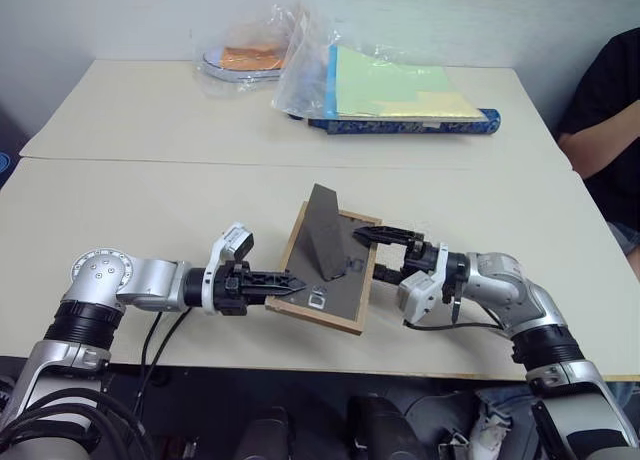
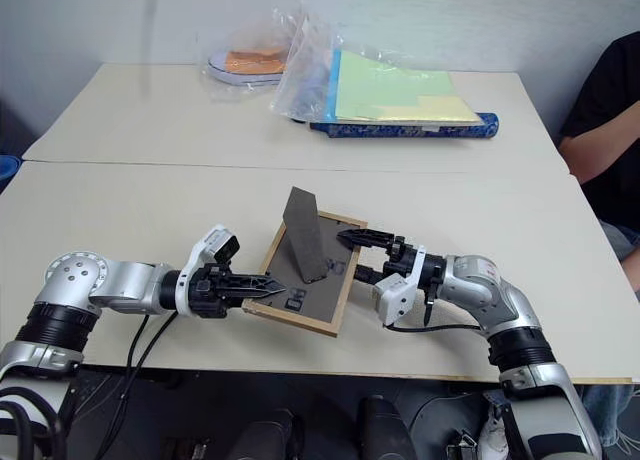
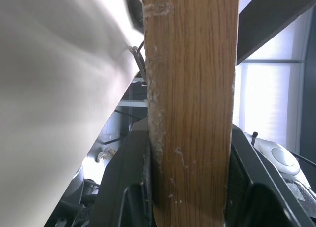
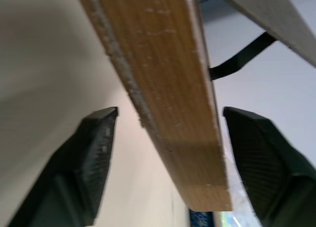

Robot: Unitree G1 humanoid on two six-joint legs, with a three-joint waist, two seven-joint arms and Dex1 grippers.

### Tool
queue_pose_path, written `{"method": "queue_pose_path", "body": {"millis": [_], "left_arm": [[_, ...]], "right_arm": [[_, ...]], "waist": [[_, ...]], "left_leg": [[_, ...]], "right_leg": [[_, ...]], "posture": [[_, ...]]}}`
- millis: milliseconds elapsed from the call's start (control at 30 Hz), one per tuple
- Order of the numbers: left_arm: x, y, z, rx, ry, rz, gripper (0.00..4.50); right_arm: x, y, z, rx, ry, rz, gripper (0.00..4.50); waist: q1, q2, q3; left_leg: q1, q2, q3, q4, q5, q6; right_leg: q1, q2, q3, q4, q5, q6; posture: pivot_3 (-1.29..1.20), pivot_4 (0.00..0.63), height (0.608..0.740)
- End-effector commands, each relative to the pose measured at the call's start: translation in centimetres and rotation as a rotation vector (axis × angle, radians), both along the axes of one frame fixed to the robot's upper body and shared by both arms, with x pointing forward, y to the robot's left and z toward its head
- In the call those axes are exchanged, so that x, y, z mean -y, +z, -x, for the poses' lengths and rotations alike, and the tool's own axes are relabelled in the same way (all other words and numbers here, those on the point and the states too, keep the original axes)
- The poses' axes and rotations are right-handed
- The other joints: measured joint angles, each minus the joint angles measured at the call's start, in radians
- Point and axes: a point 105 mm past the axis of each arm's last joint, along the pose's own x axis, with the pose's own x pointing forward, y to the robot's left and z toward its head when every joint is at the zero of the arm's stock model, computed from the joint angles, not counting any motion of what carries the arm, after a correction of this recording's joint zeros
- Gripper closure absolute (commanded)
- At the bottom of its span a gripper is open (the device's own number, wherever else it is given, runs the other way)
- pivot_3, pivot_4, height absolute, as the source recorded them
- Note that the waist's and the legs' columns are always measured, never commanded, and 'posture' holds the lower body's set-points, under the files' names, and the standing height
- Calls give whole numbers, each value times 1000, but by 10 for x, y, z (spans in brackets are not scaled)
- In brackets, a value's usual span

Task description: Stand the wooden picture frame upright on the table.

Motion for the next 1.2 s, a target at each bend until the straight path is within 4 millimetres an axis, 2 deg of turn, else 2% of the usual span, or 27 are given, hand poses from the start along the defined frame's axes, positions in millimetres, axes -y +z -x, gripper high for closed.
{"method": "queue_pose_path", "body": {"millis": [33, 67, 100, 200, 300, 367, 433, 533, 667, 700, 800, 867, 900, 967, 1100, 1200], "left_arm": [[2, 19, 0, 41, -24, 70, 3204], [2, 19, 1, 44, -29, 69, 3204], [2, 20, 2, 50, -35, 69, 3204], [5, 21, 4, 71, -35, 69, 3204], [11, 26, 2, 187, 30, 35, 3204], [7, 36, 7, 247, 29, 50, 2485], [-5, 44, 4, 282, 83, 41, 1927], [-33, 59, -11, 372, 255, 21, 1077], [-70, 69, -18, 535, 412, -57, 1067], [-76, 64, -17, 607, 416, -137, 1067], [-84, 62, -9, 874, 388, -215, 1067], [-84, 45, -4, 1080, 292, -346, 732], [-82, 34, -1, 1156, 225, -402, 513], [-76, 25, -2, 1332, 185, -441, 0], [-63, 25, -5, 1444, 200, -404, 0], [-61, 22, -5, 1463, 200, -408, 0]], "right_arm": [[6, 6, -7, -14, -65, -92, 2354], [5, 6, -6, -10, -65, -106, 2732], [4, 6, -6, -9, -69, -115, 2864], [2, 5, -4, 1, -67, -124, 2867], [1, 7, -3, 8, -68, -148, 2867], [1, 8, -1, 12, -61, -153, 2866], [2, 12, 1, 16, -58, -161, 3022], [5, 18, 2, 13, -56, -187, 3235], [11, 23, 2, -50, -62, -259, 3239], [11, 19, 4, -114, -48, -271, 3239], [9, 10, 10, -374, 4, -330, 3239], [10, 15, 11, -533, 34, -426, 3240], [10, 18, 10, -672, 58, -518, 3240], [9, 17, 7, -903, 85, -641, 3242], [5, -6, 9, -1288, 55, -648, 3242], [7, -20, 6, -1442, -10, -666, 3243]], "waist": [[0, 0, 0], [0, 0, 0], [0, 0, 0], [-1, 0, 0], [0, 0, 0], [0, -1, 0], [0, 0, 0], [-4, 0, 1], [-3, 1, 1], [-3, 1, 1], [-2, 2, 2], [2, 2, 2], [3, 3, 2], [4, 3, 2], [15, 3, 2], [24, 3, 2]], "left_leg": [[0, 0, 0, 0, 0, 0], [0, 0, 0, 0, 0, 0], [0, 0, 0, 0, 0, 0], [0, 0, -1, 0, 0, 0], [0, 0, -1, 0, 0, 0], [0, 0, -1, -1, 0, 0], [0, 0, -2, 0, 0, -1], [0, 0, -1, -1, 0, -1], [1, 0, -2, -2, 0, -1], [1, 0, -2, -3, 0, -1], [1, 0, -2, -5, 0, -1], [1, 0, -2, -5, 0, -1], [1, 0, -3, -5, 0, -1], [1, 0, -3, -5, 0, 0], [1, 1, -4, -4, -1, 1], [0, 1, -4, -6, -2, 2]], "right_leg": [[0, 0, 0, 0, 0, 0], [0, 0, 0, 0, 0, 0], [0, 1, 0, 0, 0, 0], [-1, 1, 1, 0, 0, 0], [-1, 1, 2, 0, 0, 0], [-1, 0, 2, 0, 0, 0], [-1, 1, 2, 0, 0, 0], [-1, 1, 2, 0, 0, 0], [-1, 2, 3, 0, 0, 0], [-1, 2, 3, -1, 0, -1], [0, 1, 3, -3, 0, -1], [1, 1, 2, -4, 0, -1], [1, 1, 2, -4, 0, -1], [2, 0, 2, -5, 0, -1], [2, -1, 1, -5, 0, -1], [1, -1, 1, -7, 0, -1]], "posture": [[0, 150, 740], [0, 150, 740], [0, 150, 740], [0, 150, 740], [0, 150, 740], [0, 150, 740], [0, 150, 740], [0, 150, 740], [0, 150, 740], [0, 150, 740], [0, 150, 740], [0, 150, 740], [0, 150, 740], [0, 150, 740], [0, 150, 740], [0, 150, 740]]}}
